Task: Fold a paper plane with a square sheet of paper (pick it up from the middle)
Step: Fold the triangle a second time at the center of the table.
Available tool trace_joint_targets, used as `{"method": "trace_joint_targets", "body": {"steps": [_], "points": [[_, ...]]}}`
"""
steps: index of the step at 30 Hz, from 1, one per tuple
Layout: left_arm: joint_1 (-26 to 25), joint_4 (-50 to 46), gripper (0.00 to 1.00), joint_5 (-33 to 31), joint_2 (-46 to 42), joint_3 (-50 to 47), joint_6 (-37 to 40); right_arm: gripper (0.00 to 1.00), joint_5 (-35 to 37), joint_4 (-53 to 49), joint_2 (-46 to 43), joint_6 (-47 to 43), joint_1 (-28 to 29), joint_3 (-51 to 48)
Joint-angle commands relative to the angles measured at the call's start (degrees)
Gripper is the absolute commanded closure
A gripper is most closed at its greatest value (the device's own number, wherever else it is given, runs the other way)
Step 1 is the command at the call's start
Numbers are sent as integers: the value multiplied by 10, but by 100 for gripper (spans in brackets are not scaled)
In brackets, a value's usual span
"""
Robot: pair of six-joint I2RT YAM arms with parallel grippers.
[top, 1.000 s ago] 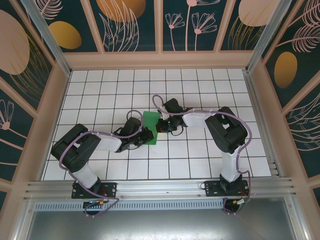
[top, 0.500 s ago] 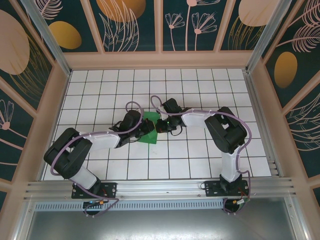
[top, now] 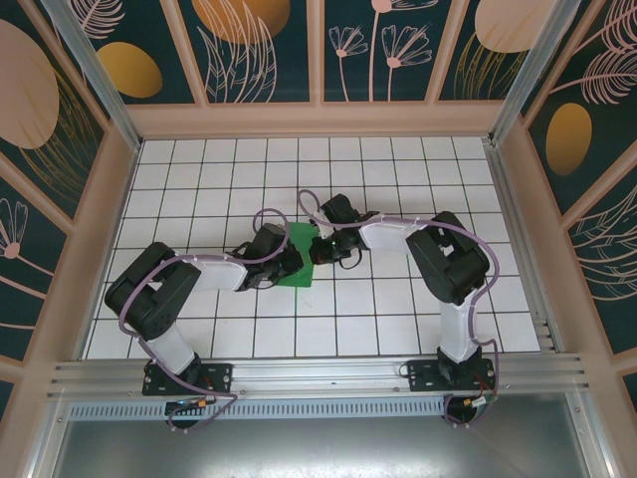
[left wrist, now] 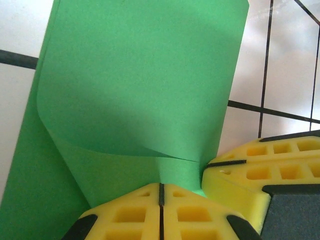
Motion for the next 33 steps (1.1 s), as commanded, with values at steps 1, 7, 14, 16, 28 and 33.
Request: {"method": "trace_joint_targets", "body": {"steps": [1, 7, 14, 16, 28, 33], "points": [[9, -30, 90, -25, 6, -8, 6, 100, 92, -66, 54, -27, -3, -5], [27, -27, 90, -22, 4, -24, 10, 100, 120, -83, 67, -48, -3, -2], [52, -29, 90, -5, -2, -18, 27, 100, 159, -96, 74, -75, -3, -4], [57, -30, 90, -4, -1, -15, 29, 100, 165, -96, 73, -82, -3, -5], [104, -42, 90, 16, 2, 7, 60, 100, 178, -93, 65, -115, 0, -13], [120, -65, 89, 19, 3, 35, 85, 100, 176, -87, 60, -124, 5, -18]]}}
